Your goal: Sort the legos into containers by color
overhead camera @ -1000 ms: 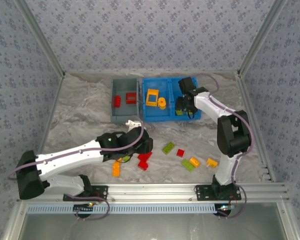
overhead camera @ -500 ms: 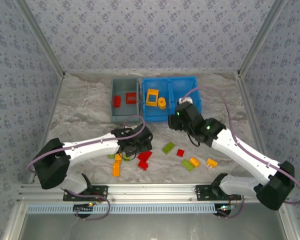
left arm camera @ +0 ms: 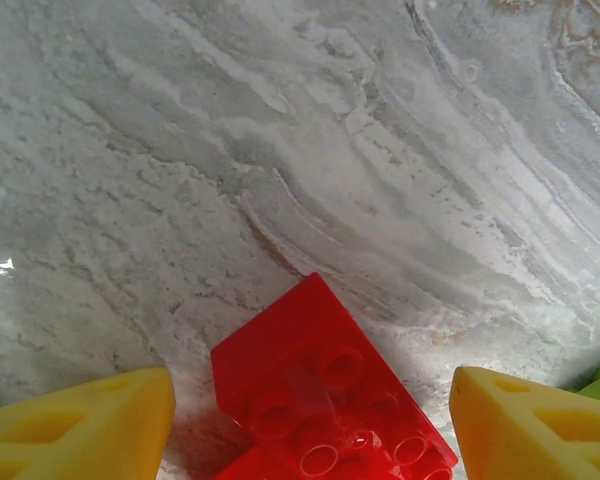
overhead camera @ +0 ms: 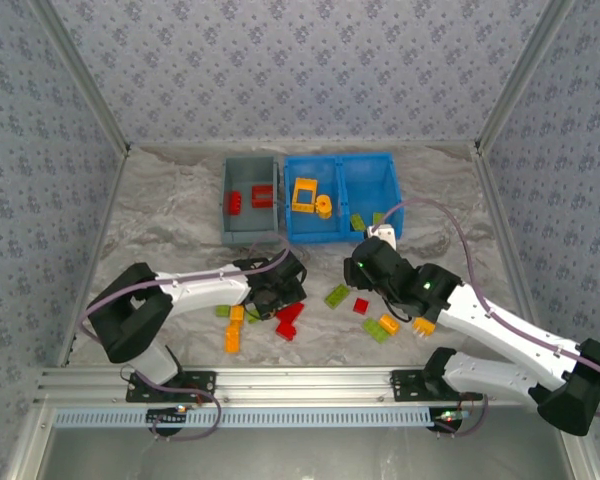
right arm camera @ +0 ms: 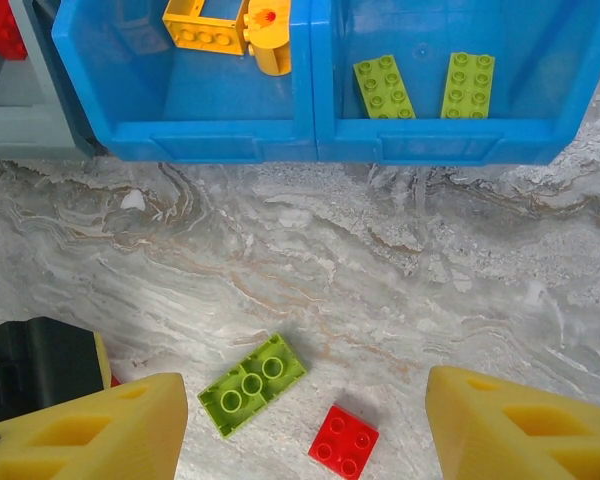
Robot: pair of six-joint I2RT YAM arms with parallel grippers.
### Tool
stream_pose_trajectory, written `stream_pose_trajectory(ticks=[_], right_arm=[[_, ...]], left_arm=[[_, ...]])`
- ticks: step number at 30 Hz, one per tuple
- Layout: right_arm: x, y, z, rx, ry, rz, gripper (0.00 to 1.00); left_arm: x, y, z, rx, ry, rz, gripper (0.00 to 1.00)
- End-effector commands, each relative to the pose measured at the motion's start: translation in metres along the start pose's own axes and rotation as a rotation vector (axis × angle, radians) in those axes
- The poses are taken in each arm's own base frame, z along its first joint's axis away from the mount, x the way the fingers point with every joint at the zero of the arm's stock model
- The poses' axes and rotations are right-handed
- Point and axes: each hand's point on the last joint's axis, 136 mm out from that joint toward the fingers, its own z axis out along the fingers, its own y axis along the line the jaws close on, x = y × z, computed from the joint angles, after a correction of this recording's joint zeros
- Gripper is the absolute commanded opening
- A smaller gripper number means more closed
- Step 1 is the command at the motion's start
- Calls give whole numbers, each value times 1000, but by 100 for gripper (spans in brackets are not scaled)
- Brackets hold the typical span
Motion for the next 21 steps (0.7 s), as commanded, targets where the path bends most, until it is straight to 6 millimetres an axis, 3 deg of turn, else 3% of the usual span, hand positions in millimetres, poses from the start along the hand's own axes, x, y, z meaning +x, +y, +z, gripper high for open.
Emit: stream_pose_trajectory(ticks=[1,5,10,21], right_arm=[[-2,-5,-3,29,-16,21,67],[-1,-4,-2,29,-14,20,67],[0,-4,-3,30,-13,20,66],[2,2,-5,6,-8,10,66]], left_arm=[[6,-9,6,23,34,-28,71],[6,-9,6,5,25,-16,63],[10,-5,15,-50,39,-9,60],[2,-24,20,-31,14,-2,46]])
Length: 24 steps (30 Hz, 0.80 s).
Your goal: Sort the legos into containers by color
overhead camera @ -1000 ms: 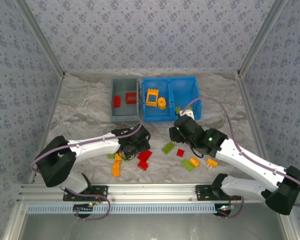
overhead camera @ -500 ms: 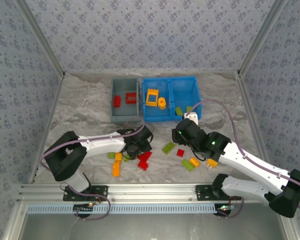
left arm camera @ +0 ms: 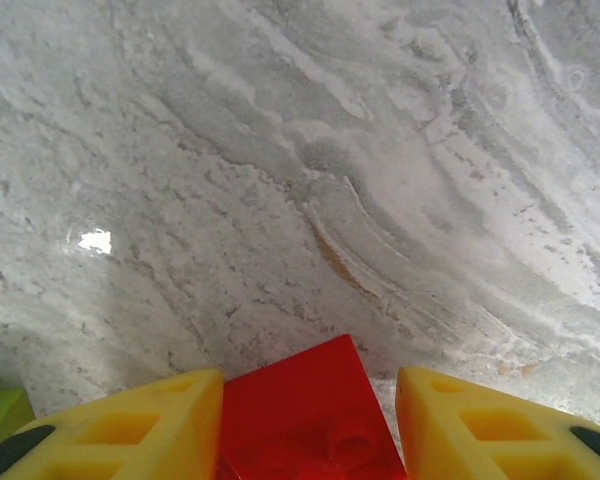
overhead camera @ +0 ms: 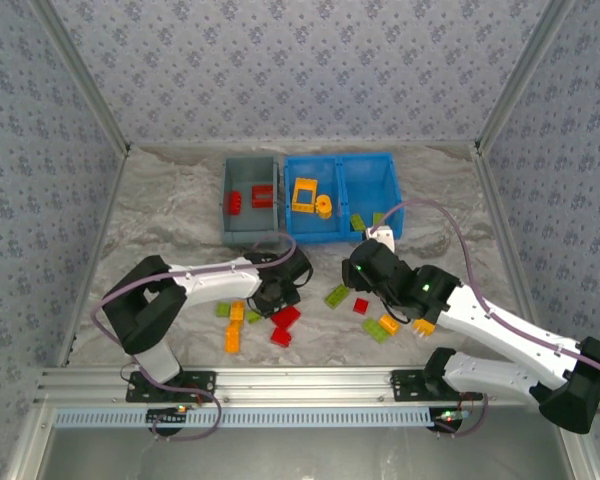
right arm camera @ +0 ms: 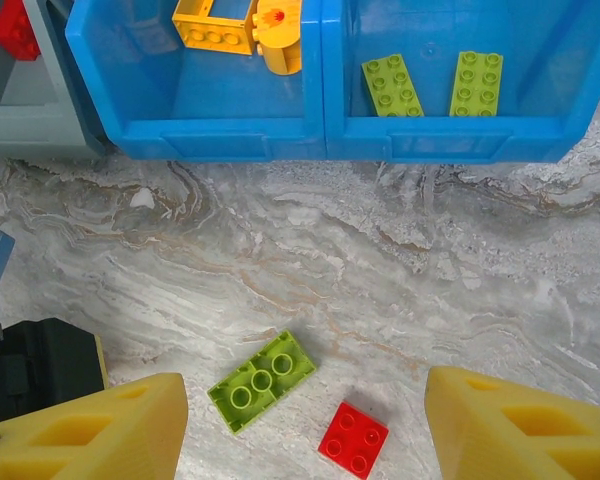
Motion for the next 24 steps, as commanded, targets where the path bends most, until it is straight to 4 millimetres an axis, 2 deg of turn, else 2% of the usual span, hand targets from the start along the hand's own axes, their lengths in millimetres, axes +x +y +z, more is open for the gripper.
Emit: stream_pose_trajectory(ticks=[1,10,14,16,19,21,24], right_arm=[[0,-2,-3,12,-4,9,66],[3,-1,-4,9,-4,1,66],[3,1,-5,-6,-9,-9,66],[3,7,-7,-39,-15,-30,66],[-2,31,-17,-182,-58,-76,66],[-6,56,-31,-326,-107,-118,66],[-7,79,-44,-427,-141,-180,67]], left_arm=[[0,-38,9,116,-2,13,45],[-18,-57,5,136,-50,38,34],[-27,-64,-7,148,-93,58,31],[-33,-65,-17,147,-121,70,31],[-46,-62,-43,140,-185,92,31],[-59,-59,-67,137,-243,107,31],[-82,-46,-102,102,-330,135,31]])
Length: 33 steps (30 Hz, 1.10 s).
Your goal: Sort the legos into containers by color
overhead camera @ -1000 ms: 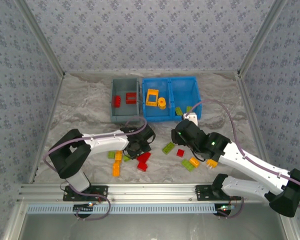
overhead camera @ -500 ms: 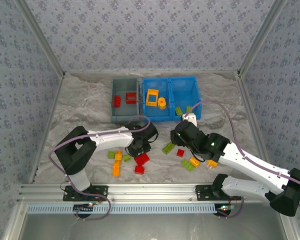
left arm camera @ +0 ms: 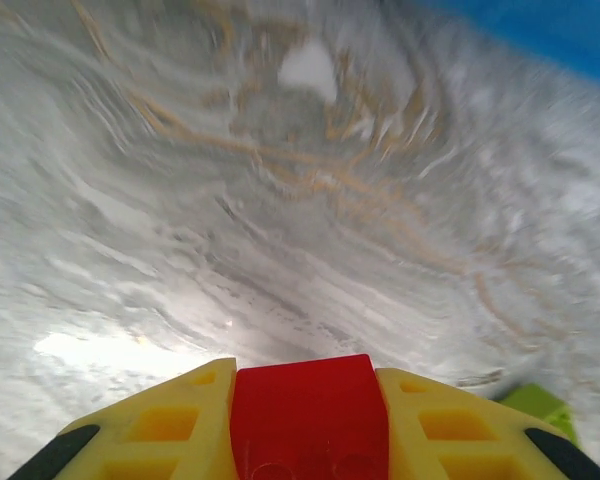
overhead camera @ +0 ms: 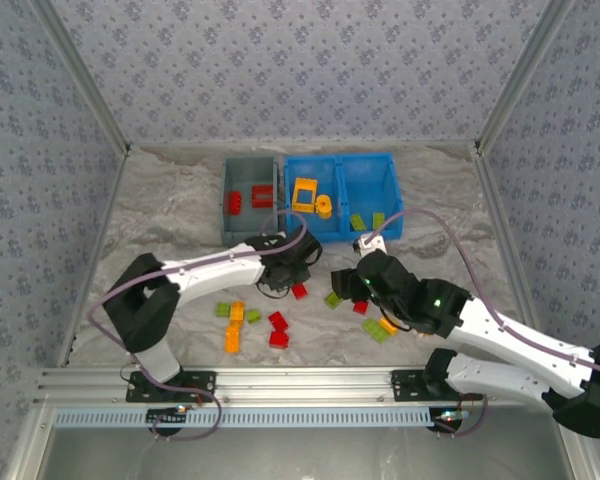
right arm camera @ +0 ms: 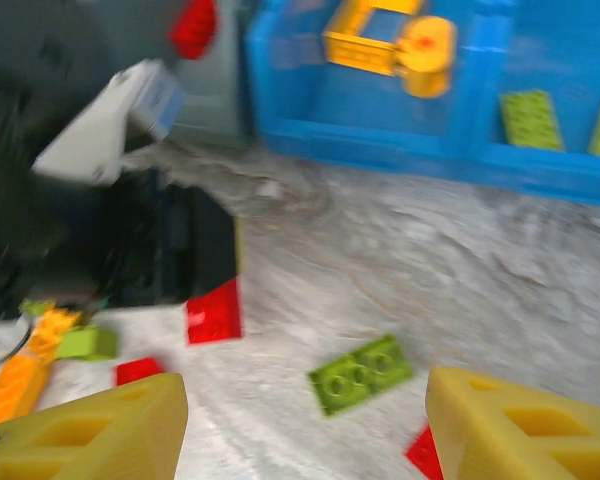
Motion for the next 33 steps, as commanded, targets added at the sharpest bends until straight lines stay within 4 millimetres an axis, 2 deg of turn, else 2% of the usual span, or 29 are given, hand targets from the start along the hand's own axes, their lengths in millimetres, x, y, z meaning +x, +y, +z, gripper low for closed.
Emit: stream_pose_trajectory(ticks=[1,4,8,11,17,22,29,31,33], right_arm=[[-16,40,-7,-162,-68,-92,68],[-15,54,2,-172,-58,-128,67],[-21,80,17,-182,-91,-158,67],[-26,99,27,-154,-132,-192,68],[-25,132,44,-96,-142,-282,68],[-19,141,51,-103,-131,-279,68],[-15,137,56,-83,-116,-269,68],[-14,133,57,-71,-108,-258,69],[-14,128,59,-60,-100,-243,69]], left_arm=[[-50,8,-53,-27,-156,59,31],[-82,21,-74,-69,-227,95,31],[-130,32,-82,-78,-287,116,31],[-162,33,-75,-67,-314,142,32],[-203,34,-38,-44,-275,151,32],[-218,24,-5,-3,-238,158,32],[-223,15,32,-8,-189,162,35],[-220,15,39,-12,-170,163,38],[-218,16,41,-14,-159,165,47]])
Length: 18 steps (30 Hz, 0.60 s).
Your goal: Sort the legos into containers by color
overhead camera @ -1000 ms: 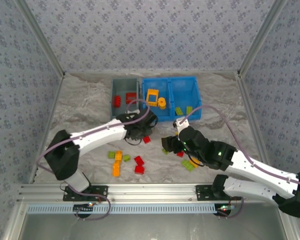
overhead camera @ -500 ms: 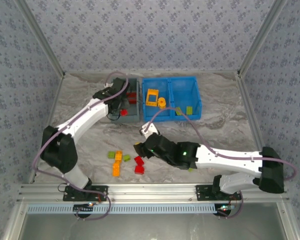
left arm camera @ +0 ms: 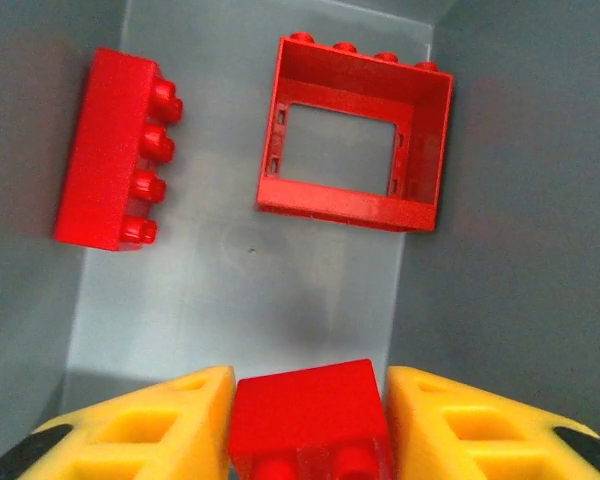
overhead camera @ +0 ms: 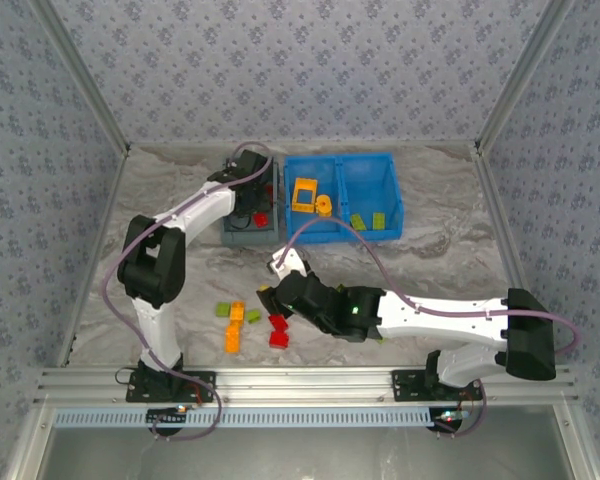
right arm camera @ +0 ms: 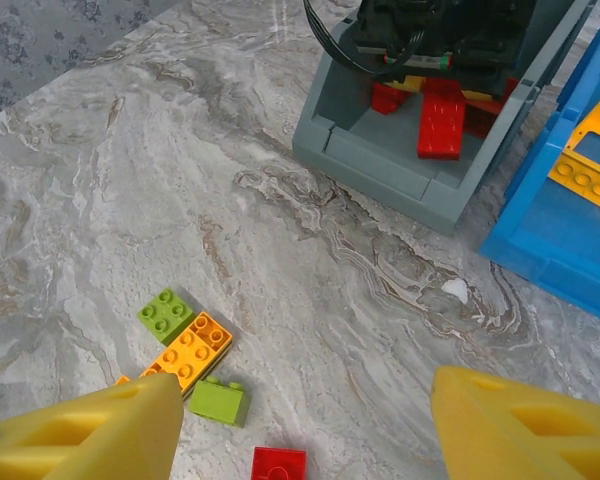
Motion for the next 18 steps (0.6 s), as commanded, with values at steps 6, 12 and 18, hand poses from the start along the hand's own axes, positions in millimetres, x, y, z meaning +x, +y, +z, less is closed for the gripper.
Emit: stream_pose_trajectory(ticks=[6,12,18], right_arm=[[-6,-5,5,24,5,46,70],[10,8,18,5,74,65,69],[29,54,43,-68,215,93,66]], left_arm=[[-15,-6,-29,39,-40,3,56],[-23,8,-86,37,-112,-37,60],[1,42,-163,47,-183,-69,66]])
